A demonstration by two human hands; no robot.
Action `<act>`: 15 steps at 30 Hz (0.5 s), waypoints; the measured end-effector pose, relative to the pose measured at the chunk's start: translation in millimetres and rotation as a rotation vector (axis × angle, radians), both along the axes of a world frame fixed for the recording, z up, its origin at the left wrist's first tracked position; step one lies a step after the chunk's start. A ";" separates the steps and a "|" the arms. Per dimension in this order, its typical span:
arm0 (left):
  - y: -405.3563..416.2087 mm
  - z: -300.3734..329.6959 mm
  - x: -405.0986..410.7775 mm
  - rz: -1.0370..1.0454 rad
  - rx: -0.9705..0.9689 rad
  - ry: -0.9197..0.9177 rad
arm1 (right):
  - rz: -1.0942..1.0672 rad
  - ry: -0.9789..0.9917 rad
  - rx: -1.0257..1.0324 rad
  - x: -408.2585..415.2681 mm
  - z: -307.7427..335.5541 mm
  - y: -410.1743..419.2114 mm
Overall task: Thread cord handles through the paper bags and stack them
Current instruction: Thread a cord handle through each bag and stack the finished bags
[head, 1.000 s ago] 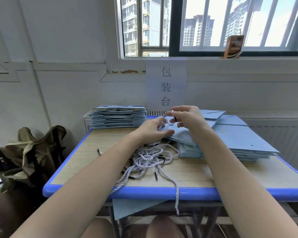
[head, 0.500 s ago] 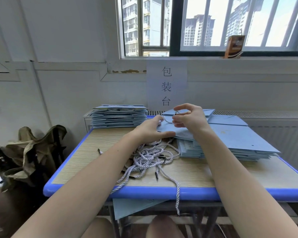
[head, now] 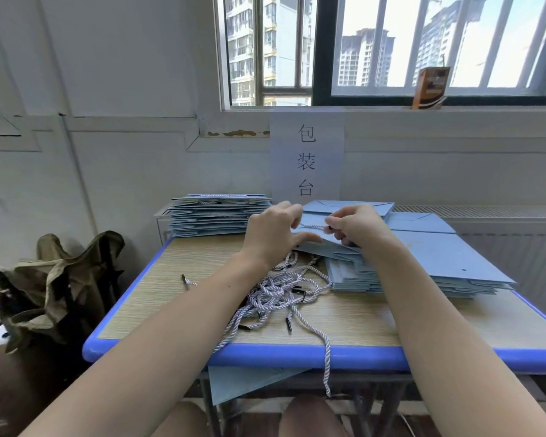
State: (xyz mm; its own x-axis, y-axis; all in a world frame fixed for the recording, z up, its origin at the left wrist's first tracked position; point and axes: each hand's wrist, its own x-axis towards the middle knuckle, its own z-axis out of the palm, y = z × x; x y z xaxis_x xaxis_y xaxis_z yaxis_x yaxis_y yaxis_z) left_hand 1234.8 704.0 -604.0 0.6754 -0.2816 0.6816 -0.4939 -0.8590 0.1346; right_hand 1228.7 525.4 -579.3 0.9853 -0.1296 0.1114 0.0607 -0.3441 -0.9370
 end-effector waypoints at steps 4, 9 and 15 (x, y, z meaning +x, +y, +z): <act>0.0 -3.3 0.4 -0.025 0.035 0.002 | 0.003 0.058 0.170 1.2 2.6 1.1; -3.1 -5.4 0.6 -0.107 -0.005 0.041 | 0.047 0.091 0.282 -1.5 5.5 3.4; -6.7 -7.9 0.9 -0.277 -0.282 0.275 | -0.116 0.032 0.251 5.9 0.4 4.0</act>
State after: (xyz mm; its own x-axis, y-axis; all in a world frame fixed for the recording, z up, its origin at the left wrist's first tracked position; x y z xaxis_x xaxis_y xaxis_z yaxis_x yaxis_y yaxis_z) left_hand 1235.7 697.3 -611.9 0.7669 -0.3063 0.5640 -0.6126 -0.6113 0.5010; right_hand 1234.5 529.4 -578.8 0.9647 -0.2615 0.0309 0.0036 -0.1044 -0.9945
